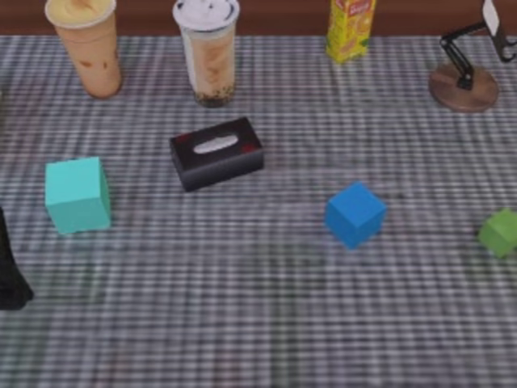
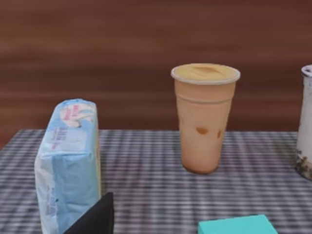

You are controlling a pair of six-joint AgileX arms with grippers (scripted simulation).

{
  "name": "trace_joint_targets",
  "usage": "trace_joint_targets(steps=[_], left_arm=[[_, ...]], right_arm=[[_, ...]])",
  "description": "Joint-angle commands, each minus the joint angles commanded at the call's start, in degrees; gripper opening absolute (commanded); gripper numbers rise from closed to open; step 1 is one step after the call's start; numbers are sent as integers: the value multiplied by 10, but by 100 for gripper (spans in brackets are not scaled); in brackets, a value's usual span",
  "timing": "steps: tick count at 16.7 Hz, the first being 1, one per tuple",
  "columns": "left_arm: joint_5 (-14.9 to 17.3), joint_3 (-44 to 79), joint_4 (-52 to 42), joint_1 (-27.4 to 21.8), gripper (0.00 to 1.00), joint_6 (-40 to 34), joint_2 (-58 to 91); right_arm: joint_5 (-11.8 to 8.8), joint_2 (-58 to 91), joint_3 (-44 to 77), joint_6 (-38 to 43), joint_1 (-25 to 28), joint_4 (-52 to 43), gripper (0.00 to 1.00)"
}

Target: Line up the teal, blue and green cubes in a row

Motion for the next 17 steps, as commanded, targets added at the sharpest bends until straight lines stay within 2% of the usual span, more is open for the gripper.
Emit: trace_joint_targets(steps=[9,13,17], left_arm=[[0,0,0,0,100,0,0],[0,0,0,0,100,0,0],[0,0,0,0,100,0,0]], right_arm=[[1,507,344,-127,22,-267,100],[1,654,455,-165,29,-344,100],[0,718,509,-183,32,-378,100]])
